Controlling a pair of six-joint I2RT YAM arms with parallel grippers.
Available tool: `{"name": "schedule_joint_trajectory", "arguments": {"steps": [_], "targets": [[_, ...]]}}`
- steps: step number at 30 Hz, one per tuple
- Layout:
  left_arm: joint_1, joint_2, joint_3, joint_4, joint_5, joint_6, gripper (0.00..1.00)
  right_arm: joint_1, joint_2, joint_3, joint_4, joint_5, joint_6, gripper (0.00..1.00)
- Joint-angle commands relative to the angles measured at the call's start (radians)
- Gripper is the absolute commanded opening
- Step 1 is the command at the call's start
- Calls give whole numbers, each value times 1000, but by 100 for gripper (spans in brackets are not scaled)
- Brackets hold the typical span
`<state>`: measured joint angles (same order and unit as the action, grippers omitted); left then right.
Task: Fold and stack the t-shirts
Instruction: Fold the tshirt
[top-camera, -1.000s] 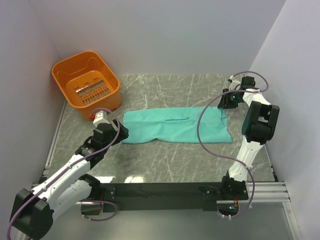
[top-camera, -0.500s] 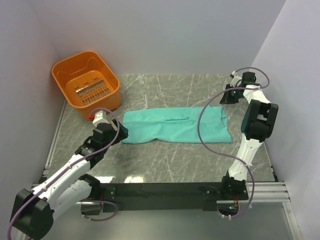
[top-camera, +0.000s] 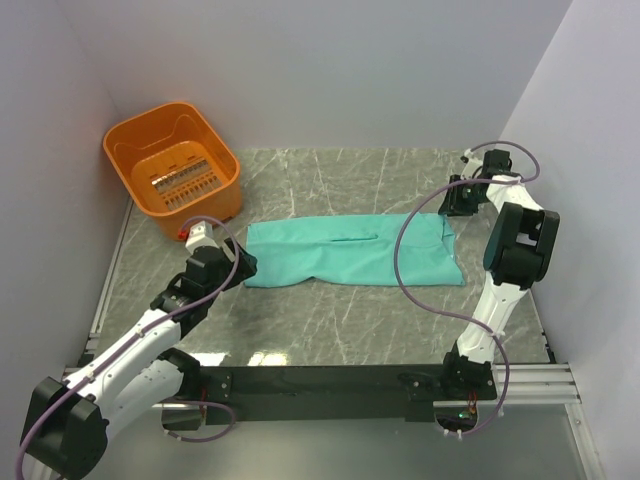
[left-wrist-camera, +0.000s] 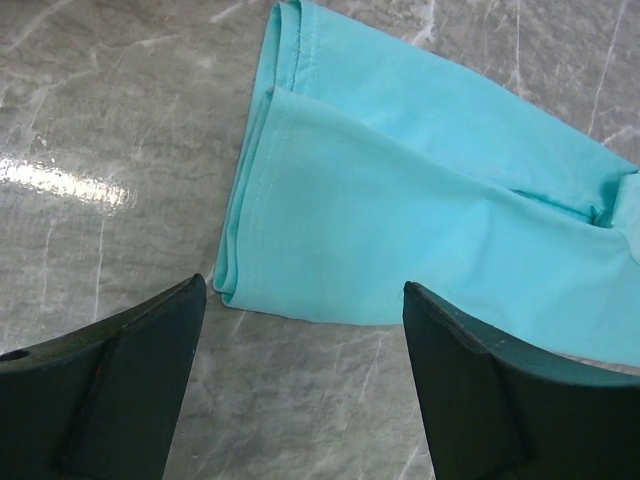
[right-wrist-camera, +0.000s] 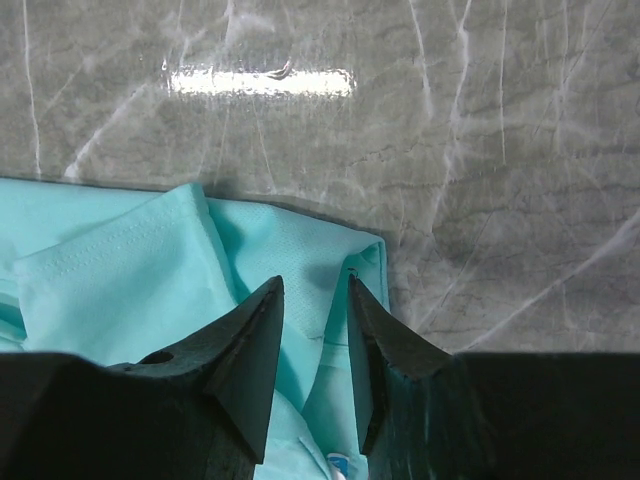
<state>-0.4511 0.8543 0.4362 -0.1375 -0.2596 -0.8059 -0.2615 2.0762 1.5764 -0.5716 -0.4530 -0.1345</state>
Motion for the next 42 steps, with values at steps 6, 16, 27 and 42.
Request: {"name": "schedule_joint_trajectory", "arguments": {"steps": [6, 16, 27, 42], "targets": [[6, -11, -17, 35, 0, 4, 85, 4, 24, 16, -4, -42, 38, 32], [11, -4, -19, 38, 0, 1, 85, 2, 55, 95, -14, -79, 75, 5], [22, 22, -16, 52, 0, 7, 85, -2, 39, 172, 47, -29, 147, 0], [28, 38, -19, 73, 25, 7, 85, -21, -28, -38, 50, 1, 61, 39]]}}
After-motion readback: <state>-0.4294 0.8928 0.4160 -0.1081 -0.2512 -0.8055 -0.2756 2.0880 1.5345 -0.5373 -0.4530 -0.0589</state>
